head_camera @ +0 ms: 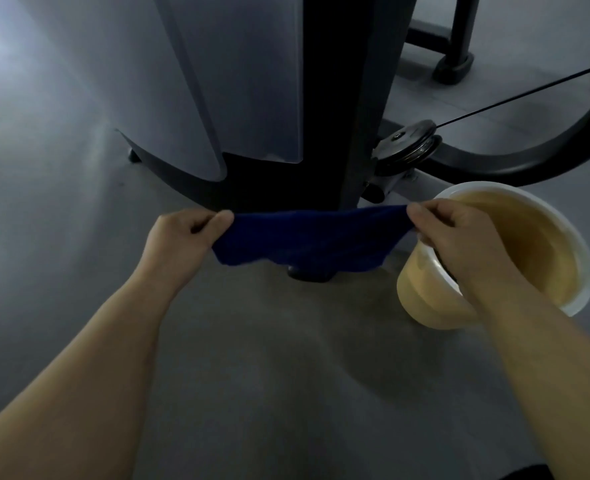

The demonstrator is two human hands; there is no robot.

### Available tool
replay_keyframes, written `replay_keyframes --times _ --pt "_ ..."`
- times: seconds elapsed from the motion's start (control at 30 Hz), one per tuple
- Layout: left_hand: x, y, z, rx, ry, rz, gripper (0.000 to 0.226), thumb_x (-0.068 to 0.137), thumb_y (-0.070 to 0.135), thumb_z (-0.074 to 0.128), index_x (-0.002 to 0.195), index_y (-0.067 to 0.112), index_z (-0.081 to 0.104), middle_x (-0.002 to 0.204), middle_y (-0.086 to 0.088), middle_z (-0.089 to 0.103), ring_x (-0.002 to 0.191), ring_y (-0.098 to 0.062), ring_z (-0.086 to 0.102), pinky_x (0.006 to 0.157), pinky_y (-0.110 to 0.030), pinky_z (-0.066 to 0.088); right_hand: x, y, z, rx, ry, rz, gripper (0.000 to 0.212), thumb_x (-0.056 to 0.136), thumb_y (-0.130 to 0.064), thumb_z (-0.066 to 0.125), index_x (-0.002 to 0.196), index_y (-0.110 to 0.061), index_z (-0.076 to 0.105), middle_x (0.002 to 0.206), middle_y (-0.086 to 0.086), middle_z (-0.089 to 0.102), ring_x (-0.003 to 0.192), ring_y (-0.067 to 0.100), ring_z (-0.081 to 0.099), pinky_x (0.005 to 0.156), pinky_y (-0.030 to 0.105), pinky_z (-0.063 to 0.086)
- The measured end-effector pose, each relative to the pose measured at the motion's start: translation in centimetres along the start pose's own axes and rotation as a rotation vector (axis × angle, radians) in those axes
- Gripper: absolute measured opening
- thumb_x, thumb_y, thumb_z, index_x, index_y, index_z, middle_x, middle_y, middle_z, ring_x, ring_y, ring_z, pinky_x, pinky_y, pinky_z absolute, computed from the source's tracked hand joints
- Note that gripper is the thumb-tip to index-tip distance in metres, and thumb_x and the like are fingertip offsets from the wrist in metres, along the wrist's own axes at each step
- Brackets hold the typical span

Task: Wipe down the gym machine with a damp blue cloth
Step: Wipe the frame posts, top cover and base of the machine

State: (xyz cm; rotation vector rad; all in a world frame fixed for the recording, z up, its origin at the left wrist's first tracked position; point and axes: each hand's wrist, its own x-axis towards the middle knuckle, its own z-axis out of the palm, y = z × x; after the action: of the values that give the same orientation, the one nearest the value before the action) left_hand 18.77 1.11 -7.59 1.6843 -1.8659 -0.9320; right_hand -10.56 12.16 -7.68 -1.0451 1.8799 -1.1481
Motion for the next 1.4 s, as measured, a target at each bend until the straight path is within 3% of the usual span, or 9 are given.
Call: replay_keyframes --times 0.07,0.2,0.4,0.53,0.67,0.8,0.97,1.17,1.4 --pt "0.1 -0.6 0.6 -0.088 -0.057 -0.142 0.026 0.097 0.037 0.057 0.088 0.017 0.071 0.082 -0.009 0.072 0.070 -0.020 0.069 0.072 -0.037 0.060 0.1 0.0 1.0 0.038 -0.026 0.067 0.013 0.099 -0.029 0.054 0.102 -0.025 0.065 0.097 -0.004 0.068 0.088 0.007 0.065 0.071 0.020 0.050" --pt "-0.6 0.3 3.2 -0.203 -0.177 -0.378 0.030 0.098 0.042 0.054 0.095 0.018 0.071 0.088 -0.009 0.073 0.065 -0.015 0.065 0.057 -0.026 0.053 -0.3 0.3 4.2 -0.015 -0.072 0.221 0.014 0.097 -0.031 0.057 0.103 -0.021 0.064 0.100 0.004 0.067 0.082 0.017 0.070 0.070 0.031 0.060" --pt "-3.0 2.5 6.5 -0.315 -0.484 -0.175 0.021 0.093 0.036 0.063 0.110 0.027 0.070 0.096 0.006 0.074 0.084 -0.002 0.066 0.071 -0.018 0.049 -2.0 -0.2 8.5 0.099 -0.261 0.228 0.017 0.098 -0.017 0.058 0.102 -0.028 0.069 0.100 0.000 0.072 0.091 0.015 0.070 0.081 0.036 0.060" --pt "-2.9 2.4 7.3 -0.153 -0.362 -0.034 0.026 0.082 0.028 0.077 0.105 0.030 0.066 0.091 0.010 0.070 0.086 -0.008 0.066 0.077 -0.025 0.053 -2.1 -0.9 7.7 0.046 -0.435 0.183 0.046 0.094 0.005 0.046 0.119 -0.027 0.067 0.109 -0.011 0.066 0.105 0.004 0.061 0.096 0.024 0.050" --pt "-1.9 3.5 6.5 -0.058 -0.372 0.122 0.014 0.092 0.022 0.066 0.098 0.034 0.069 0.085 0.013 0.068 0.079 -0.002 0.063 0.072 -0.022 0.049 -0.9 -0.2 5.5 -0.304 -0.193 -0.106 0.049 0.083 0.001 0.066 0.119 -0.033 0.057 0.122 -0.007 0.054 0.109 0.003 0.050 0.085 0.008 0.041" --pt "-1.1 5.8 4.3 -0.096 -0.516 0.268 0.019 0.092 0.014 0.065 0.095 0.032 0.070 0.086 0.011 0.071 0.080 0.001 0.065 0.073 -0.012 0.048 -0.3 1.3 4.0 -0.455 -0.272 -0.091 0.086 0.072 -0.023 0.084 0.143 -0.040 0.038 0.156 0.004 0.019 0.144 0.026 0.018 0.115 0.041 0.029" --pt "-0.2 5.6 5.2 0.008 -0.416 0.261 0.022 0.091 0.017 0.066 0.094 0.038 0.070 0.090 0.015 0.070 0.086 0.002 0.063 0.081 -0.018 0.048 0.4 1.3 1.6 -0.526 -0.273 -0.117 0.009 0.085 -0.025 0.072 0.093 -0.027 0.066 0.108 -0.004 0.058 0.101 0.014 0.053 0.082 0.030 0.041" --pt "-0.4 10.5 8.5 -0.116 -0.014 0.582 0.027 0.089 0.011 0.066 0.112 0.026 0.071 0.103 0.016 0.062 0.092 -0.001 0.060 0.088 -0.022 0.051 0.9 0.1 -3.1 -0.264 0.250 -0.333 0.033 0.094 -0.011 0.055 0.119 -0.032 0.057 0.115 -0.019 0.054 0.098 -0.021 0.048 0.086 0.005 0.040" --pt "-0.5 11.1 14.9 0.072 -0.197 0.620 0.033 0.095 0.012 0.059 0.125 0.025 0.064 0.134 0.006 0.054 0.120 0.005 0.042 0.101 -0.005 0.030 1.4 3.9 -7.0 -0.450 0.243 -0.258 0.041 0.090 -0.010 0.055 0.117 -0.041 0.057 0.132 -0.026 0.045 0.117 0.010 0.056 0.097 0.043 0.051"
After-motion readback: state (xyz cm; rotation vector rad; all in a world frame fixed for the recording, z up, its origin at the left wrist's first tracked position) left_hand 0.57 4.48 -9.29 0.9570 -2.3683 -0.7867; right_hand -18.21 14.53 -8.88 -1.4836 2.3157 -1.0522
